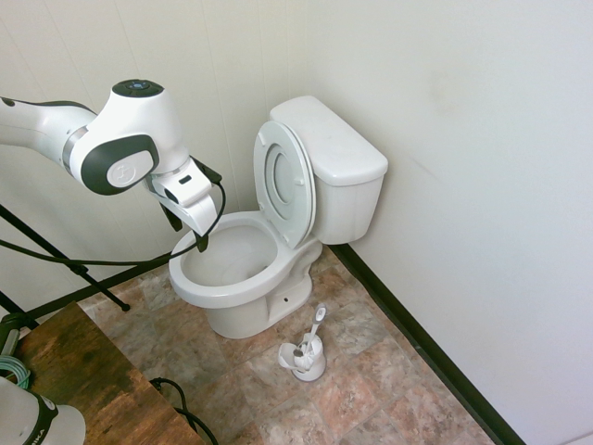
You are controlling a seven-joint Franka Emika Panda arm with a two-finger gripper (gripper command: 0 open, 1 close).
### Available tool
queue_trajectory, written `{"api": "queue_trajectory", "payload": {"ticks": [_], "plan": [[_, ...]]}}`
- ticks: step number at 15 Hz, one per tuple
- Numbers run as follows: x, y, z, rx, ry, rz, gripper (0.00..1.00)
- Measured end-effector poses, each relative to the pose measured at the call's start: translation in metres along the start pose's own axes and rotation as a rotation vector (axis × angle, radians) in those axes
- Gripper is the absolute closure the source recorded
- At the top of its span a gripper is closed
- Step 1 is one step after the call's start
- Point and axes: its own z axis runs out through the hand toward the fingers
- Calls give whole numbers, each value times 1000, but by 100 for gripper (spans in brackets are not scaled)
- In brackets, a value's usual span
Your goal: Clean the toilet
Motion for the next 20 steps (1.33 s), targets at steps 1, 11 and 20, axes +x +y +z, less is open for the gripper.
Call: {"api": "queue_trajectory", "payload": {"ticks": [1,11,20], "plan": [[1,-1,0,1,2,-1,0],[105,-25,55,-11,60,296,0],[228,-47,220,-133,34,549,0]]}}
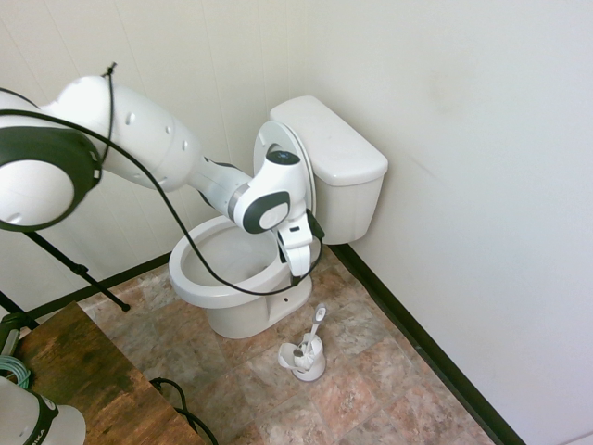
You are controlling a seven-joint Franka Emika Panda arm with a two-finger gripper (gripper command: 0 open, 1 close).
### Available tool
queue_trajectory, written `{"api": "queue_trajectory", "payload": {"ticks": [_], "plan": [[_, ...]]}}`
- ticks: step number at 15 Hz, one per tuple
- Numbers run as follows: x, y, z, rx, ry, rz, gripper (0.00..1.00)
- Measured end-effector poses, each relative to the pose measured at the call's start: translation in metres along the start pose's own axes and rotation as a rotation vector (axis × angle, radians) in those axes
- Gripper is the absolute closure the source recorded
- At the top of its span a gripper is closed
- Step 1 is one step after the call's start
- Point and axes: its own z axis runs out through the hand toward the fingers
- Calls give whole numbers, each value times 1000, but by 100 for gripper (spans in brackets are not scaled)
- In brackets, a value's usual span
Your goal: Clean the toilet
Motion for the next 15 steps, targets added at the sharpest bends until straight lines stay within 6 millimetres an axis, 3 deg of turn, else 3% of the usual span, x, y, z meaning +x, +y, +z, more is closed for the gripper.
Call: {"api": "queue_trajectory", "payload": {"ticks": [4,7,11,15], "plan": [[34,-26,55,-31,-49,69,0],[59,-33,93,-54,-88,109,0],[60,-40,137,-77,-133,118,0],[65,-45,160,-86,-156,124,0]]}}
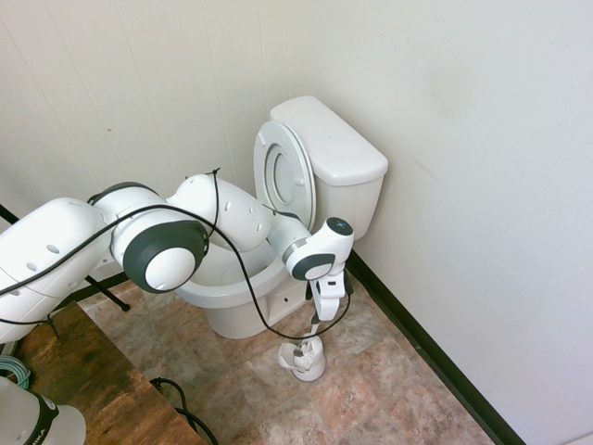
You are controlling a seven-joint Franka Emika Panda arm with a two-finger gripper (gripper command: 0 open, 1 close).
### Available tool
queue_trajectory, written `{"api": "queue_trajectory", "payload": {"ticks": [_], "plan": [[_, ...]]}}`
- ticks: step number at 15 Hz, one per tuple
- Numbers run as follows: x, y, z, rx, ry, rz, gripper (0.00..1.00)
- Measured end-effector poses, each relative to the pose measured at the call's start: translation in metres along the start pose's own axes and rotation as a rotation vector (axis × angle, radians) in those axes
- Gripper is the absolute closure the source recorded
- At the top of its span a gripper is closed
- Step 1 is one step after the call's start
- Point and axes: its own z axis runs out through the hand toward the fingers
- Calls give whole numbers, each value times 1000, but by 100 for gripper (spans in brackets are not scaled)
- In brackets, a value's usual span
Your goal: Clean the toilet
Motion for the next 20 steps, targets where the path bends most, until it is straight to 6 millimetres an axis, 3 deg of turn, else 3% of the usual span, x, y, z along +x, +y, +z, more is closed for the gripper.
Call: {"api": "queue_trajectory", "payload": {"ticks": [2,3,8,20], "plan": [[8,-4,2,-1,-7,5,0],[11,-5,4,-2,-12,5,100],[20,-9,16,-7,-30,6,100],[20,-16,20,-3,-44,-1,100]]}}
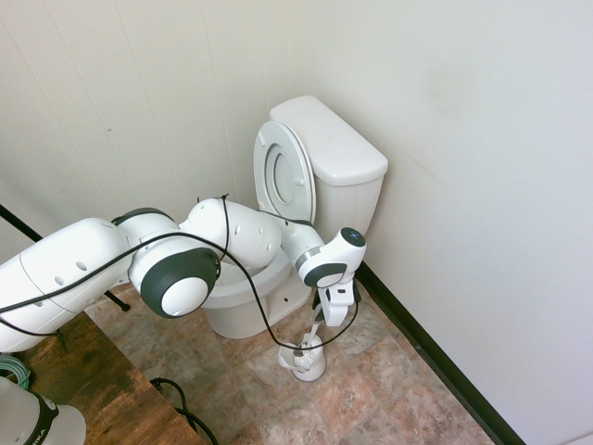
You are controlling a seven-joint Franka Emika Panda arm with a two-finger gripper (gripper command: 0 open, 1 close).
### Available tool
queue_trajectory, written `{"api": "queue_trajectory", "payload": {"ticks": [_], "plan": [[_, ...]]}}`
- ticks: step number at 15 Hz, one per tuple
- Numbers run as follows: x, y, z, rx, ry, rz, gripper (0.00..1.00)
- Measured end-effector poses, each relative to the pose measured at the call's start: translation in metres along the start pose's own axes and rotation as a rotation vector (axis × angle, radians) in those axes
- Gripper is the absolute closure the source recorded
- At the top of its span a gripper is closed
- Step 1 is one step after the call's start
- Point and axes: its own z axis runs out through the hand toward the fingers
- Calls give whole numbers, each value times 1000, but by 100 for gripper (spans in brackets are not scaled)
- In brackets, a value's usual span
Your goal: Clean the toilet
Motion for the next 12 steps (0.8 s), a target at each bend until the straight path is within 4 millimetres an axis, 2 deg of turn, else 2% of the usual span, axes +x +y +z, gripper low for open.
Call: {"api": "queue_trajectory", "payload": {"ticks": [5,7,12], "plan": [[-2,-2,-1,4,-2,-12,100],[-5,-3,-6,7,0,-67,100],[-40,8,-37,16,28,-288,100]]}}
